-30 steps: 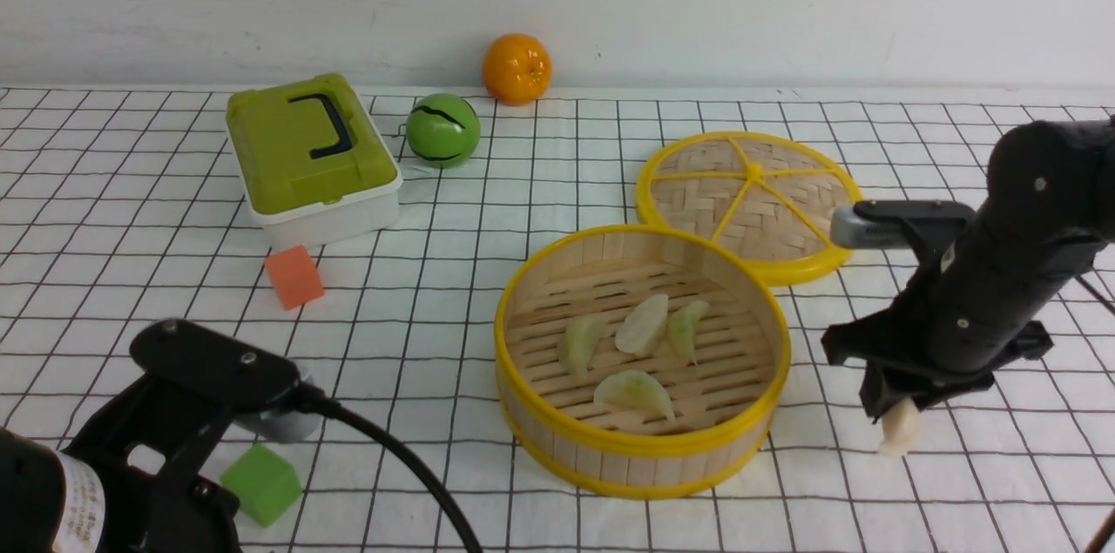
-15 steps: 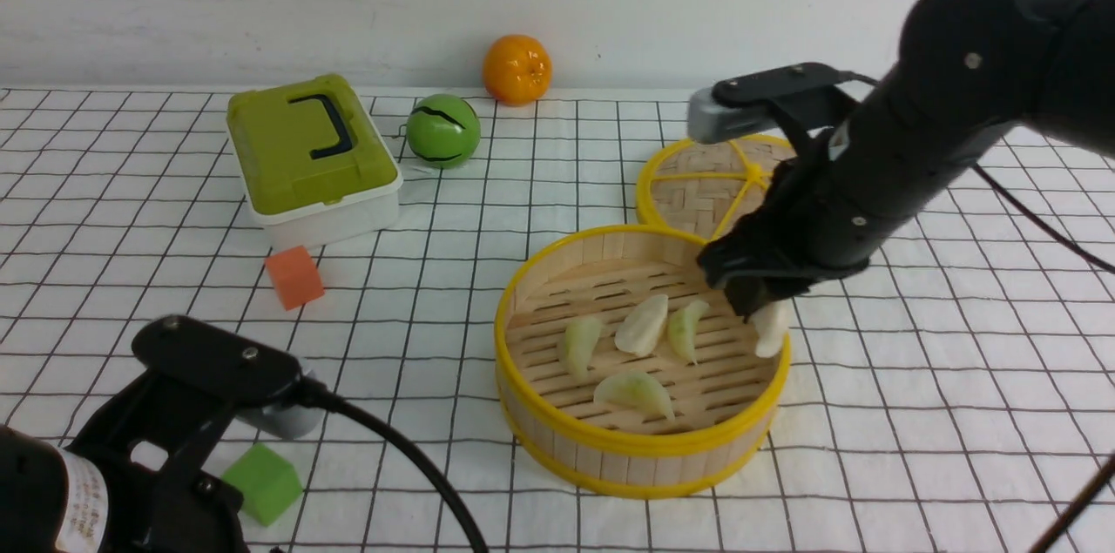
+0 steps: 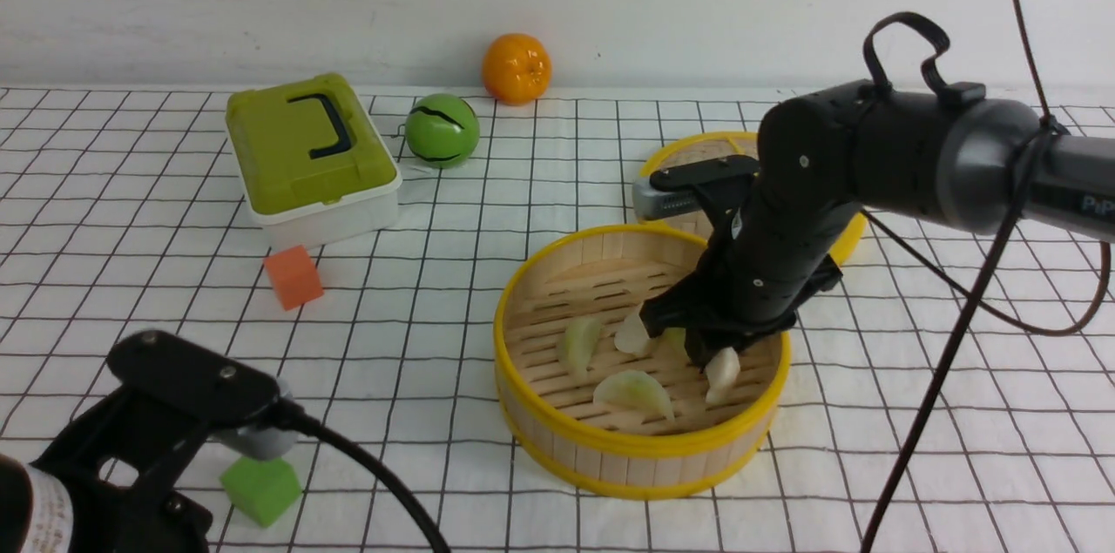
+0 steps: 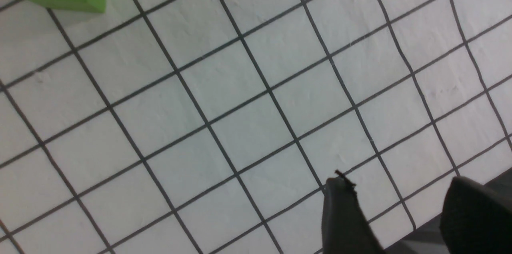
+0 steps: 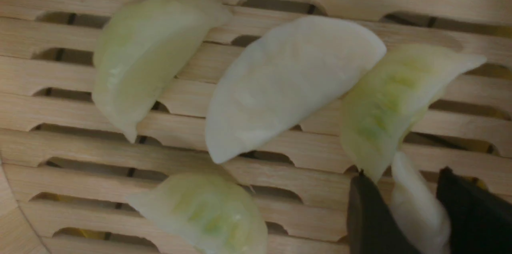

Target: Put the dumplings into the steamer on the table with the white tablecloth.

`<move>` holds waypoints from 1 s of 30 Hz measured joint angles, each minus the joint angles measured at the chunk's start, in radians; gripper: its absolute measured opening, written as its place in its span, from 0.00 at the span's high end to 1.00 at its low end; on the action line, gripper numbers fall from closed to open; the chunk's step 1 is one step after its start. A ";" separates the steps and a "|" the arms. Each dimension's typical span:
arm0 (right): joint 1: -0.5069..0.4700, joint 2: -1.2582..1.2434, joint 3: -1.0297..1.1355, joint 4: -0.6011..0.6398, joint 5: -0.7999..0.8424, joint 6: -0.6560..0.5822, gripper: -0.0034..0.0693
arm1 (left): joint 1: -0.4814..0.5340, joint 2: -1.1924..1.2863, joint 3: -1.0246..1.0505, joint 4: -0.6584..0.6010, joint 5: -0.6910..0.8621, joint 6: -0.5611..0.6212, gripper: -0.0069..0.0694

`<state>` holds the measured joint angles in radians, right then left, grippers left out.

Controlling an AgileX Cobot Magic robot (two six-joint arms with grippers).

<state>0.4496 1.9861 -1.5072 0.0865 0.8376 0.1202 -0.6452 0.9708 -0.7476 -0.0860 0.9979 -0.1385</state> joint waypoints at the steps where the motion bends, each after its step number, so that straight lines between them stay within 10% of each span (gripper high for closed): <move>1: 0.000 0.000 -0.003 -0.004 -0.003 0.000 0.64 | 0.000 -0.034 0.006 0.007 -0.008 0.000 0.48; 9: 0.000 -0.038 -0.052 0.002 0.179 -0.044 0.26 | 0.000 -0.314 0.101 0.062 -0.040 -0.022 0.56; 13: 0.005 -0.156 -0.052 0.039 0.252 -0.120 0.24 | 0.000 -0.495 0.175 0.131 -0.050 -0.114 0.67; 20: 0.042 -0.380 -0.052 0.060 0.277 -0.184 0.54 | 0.000 -0.732 0.238 0.220 -0.106 -0.242 0.88; 25: 0.124 -0.610 0.060 0.079 0.178 -0.222 0.94 | 0.000 -0.818 0.244 0.253 -0.158 -0.263 0.93; 30: 0.171 -0.819 0.234 0.087 -0.028 -0.227 0.98 | 0.000 -0.818 0.245 0.262 -0.162 -0.264 0.93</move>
<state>0.6210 1.1674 -1.2733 0.1733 0.8099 -0.1070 -0.6452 0.1528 -0.5021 0.1755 0.8363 -0.4029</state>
